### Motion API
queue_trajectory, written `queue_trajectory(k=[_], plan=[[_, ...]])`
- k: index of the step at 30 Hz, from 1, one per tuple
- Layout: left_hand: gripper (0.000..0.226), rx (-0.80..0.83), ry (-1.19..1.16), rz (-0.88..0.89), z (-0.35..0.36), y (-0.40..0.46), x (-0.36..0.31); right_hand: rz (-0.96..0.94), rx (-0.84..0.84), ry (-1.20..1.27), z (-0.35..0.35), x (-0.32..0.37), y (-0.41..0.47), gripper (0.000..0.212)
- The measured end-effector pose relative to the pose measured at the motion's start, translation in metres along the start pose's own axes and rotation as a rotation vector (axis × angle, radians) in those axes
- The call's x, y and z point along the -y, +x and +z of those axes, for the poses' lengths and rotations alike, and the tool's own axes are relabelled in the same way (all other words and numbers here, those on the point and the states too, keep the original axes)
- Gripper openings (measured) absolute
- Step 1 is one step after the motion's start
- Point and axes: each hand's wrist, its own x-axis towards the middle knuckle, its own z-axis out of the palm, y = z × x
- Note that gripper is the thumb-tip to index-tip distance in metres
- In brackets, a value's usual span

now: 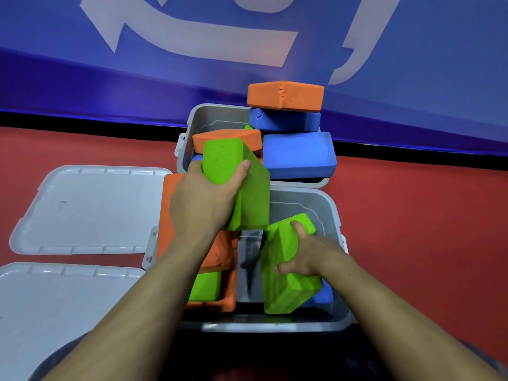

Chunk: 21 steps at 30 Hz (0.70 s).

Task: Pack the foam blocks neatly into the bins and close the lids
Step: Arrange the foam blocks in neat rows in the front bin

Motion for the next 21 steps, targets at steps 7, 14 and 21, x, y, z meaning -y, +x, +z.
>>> queue_trajectory(k=[7,14,21], plan=[[0.081,0.03,0.018,-0.017,0.004,0.0,0.001,0.049,-0.011,-0.06,0.048,-0.001,0.015,0.131],[0.082,0.043,0.029,-0.015,0.006,-0.001,0.002,0.058,0.005,-0.077,0.067,-0.013,0.032,0.133],[0.084,0.081,0.054,0.002,0.012,-0.004,0.001,0.075,-0.04,-0.112,0.08,-0.007,0.041,0.13]])
